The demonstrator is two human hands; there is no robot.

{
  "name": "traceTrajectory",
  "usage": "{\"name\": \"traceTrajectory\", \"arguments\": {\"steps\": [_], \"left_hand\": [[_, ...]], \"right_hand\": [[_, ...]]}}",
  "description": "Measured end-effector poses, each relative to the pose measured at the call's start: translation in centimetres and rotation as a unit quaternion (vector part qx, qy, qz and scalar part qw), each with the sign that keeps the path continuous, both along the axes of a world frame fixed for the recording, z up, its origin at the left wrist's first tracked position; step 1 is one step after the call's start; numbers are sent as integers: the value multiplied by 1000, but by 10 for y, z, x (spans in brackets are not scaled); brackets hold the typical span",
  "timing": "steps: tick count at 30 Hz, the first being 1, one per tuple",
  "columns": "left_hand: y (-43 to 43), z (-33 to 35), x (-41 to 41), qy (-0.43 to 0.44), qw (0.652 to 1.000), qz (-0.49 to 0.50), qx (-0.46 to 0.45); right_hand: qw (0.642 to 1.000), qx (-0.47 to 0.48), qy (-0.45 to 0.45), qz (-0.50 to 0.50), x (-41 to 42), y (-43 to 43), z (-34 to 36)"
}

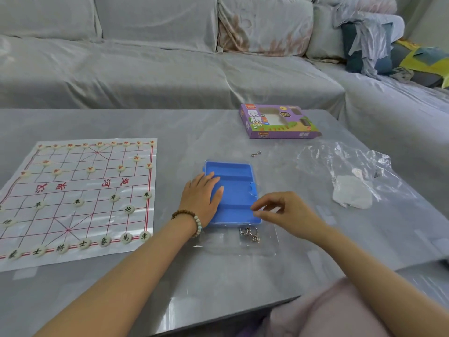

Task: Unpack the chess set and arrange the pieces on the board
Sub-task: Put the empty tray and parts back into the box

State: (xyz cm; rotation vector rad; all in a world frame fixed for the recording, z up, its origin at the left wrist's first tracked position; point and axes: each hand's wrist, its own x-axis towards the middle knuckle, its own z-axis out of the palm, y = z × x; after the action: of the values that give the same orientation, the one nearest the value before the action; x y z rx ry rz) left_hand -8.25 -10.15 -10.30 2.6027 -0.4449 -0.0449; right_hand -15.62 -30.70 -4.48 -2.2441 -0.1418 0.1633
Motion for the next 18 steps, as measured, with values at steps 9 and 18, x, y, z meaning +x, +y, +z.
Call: {"name": "traceTrajectory", "arguments": {"steps": [9, 18], "left_hand": [[-3, 0, 2, -28, 1000, -1, 1], [-2, -1, 0, -24, 1000, -1, 2]], "right_hand": [[999, -17, -3, 43, 0, -3, -1], [982, -146, 41, 116, -6, -1, -10]]}}
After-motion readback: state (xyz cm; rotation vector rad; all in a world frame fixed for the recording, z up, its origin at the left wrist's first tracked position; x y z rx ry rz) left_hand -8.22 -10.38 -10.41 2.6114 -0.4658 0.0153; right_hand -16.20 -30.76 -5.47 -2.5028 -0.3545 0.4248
